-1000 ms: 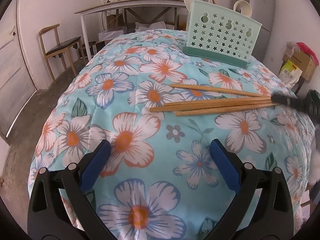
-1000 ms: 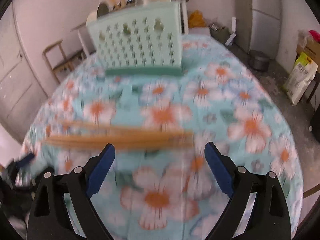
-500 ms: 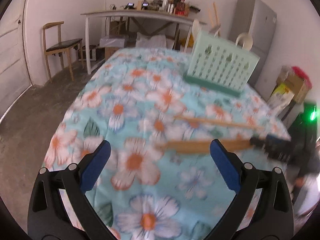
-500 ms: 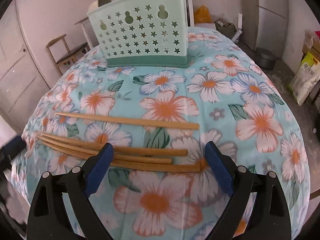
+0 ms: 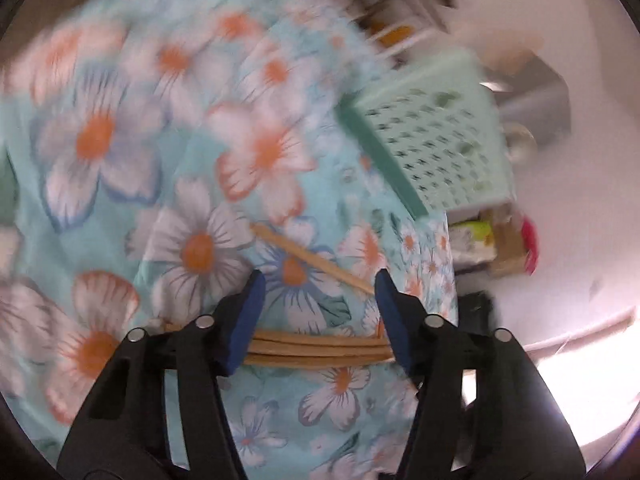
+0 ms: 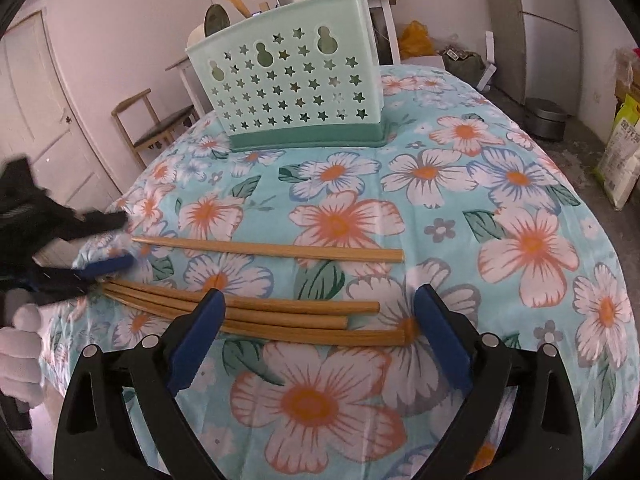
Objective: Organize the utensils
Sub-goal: 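Grasp a wooden chopstick with the left gripper while the right reaches toward the chopsticks, then lift the chopstick upright with the left gripper while the right grasps another chopstick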
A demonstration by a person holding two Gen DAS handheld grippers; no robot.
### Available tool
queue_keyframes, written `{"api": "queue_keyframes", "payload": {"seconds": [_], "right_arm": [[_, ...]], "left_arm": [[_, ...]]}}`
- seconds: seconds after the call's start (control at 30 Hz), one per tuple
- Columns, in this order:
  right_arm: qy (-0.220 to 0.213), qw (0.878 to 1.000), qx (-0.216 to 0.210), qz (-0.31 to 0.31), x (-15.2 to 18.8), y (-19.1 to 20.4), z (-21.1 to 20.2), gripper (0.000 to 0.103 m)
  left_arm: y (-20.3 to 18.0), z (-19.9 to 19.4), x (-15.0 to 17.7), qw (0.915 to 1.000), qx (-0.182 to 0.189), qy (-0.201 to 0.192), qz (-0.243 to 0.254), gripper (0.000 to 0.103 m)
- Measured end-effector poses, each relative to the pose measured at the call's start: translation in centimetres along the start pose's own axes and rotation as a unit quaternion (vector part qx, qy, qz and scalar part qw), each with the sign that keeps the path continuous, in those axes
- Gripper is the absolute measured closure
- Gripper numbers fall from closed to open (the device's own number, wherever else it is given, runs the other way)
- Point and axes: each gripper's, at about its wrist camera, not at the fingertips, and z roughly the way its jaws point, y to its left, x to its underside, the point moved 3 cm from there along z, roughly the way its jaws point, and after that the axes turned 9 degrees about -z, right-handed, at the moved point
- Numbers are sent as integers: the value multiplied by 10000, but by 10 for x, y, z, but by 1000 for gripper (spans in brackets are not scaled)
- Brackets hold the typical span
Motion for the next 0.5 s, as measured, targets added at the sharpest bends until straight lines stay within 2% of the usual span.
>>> {"api": "queue_keyframes", "payload": {"seconds": [0.13, 0.23, 0.4, 0.5], "right_arm": [[-47, 9999, -73, 54, 0, -1, -1, 10], [-90, 9998, -141, 119, 0, -2, -2, 10], [-151, 9994, -231, 202, 0, -4, -3, 10], [-184, 9992, -273, 232, 1, -5, -4, 10]], "left_arm": [[7, 8, -12, 9968, 190, 138, -761, 53], [8, 12, -15, 9941, 193, 115, -1057, 53], [2, 16, -20, 9918, 3, -145, -1273, 55], [-4, 17, -17, 9917, -279, -347, -1210, 64]]}}
